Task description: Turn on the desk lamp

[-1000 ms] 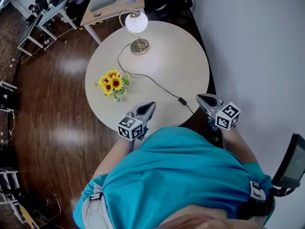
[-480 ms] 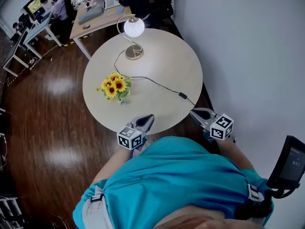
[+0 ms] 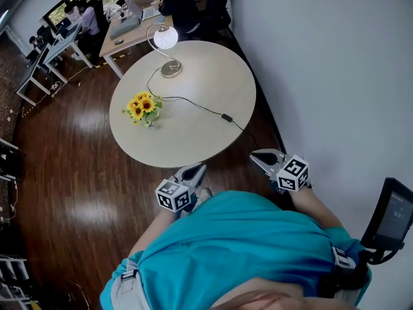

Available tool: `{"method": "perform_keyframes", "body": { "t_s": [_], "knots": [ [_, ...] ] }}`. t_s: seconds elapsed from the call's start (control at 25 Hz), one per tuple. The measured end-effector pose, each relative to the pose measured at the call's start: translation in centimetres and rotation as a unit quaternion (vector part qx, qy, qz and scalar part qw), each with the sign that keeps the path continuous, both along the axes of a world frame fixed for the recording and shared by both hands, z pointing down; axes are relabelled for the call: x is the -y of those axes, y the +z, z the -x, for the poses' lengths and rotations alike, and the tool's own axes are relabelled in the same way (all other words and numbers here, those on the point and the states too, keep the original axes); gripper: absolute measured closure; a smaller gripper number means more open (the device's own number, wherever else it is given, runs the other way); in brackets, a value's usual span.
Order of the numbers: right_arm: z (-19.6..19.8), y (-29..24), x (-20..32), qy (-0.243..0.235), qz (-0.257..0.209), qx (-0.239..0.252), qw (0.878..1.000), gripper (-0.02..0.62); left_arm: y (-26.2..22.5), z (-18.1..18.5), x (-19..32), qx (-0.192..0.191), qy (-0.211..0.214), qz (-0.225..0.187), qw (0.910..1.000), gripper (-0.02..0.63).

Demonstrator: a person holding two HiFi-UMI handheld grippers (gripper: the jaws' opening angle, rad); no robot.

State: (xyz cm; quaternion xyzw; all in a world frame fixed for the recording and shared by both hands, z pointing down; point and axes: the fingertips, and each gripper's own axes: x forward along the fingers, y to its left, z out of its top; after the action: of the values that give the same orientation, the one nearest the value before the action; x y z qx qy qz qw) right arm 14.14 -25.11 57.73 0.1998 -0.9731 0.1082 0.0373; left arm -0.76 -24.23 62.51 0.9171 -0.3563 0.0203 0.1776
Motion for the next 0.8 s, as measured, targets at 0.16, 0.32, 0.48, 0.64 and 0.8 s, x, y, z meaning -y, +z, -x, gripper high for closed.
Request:
{"method": "perform_keyframes", "body": {
  "t_s": [0.16, 0.32, 0.48, 0.64, 0.8],
  "knots": [
    [-5.2, 1.2, -2.5, -0.015, -0.001, -0.007, 1.0, 0.594, 1.1, -5.9, -4.2, 0.005, 0.013, 0.026, 0.9996, 0.583],
    [-5.6, 2.8, -3.2, -0.031, 0.017, 0.016, 0.999, 0.594, 1.6, -5.7, -4.7, 0.022, -0.015, 0.032, 0.9992, 0.583],
    [-4.7, 1.5, -8.1, -0.054, 0.011, 0.018, 0.998, 0.594, 0.8, -6.1, -10.2, 0.025, -0.016, 0.024, 0.9993, 0.583],
    [-0.3, 2.7, -8.9, -0.069, -0.002, 0.013, 0.998, 0.594, 2.4, -2.1, -11.8, 0.026, -0.028, 0.005, 0.9993, 0.583],
    [7.0, 2.7, -12.8, -0.075, -0.02, -0.003, 0.997, 0.594, 3.3, 5.4, -15.8, 0.012, -0.038, -0.014, 0.9991, 0.583]
  ]
}}
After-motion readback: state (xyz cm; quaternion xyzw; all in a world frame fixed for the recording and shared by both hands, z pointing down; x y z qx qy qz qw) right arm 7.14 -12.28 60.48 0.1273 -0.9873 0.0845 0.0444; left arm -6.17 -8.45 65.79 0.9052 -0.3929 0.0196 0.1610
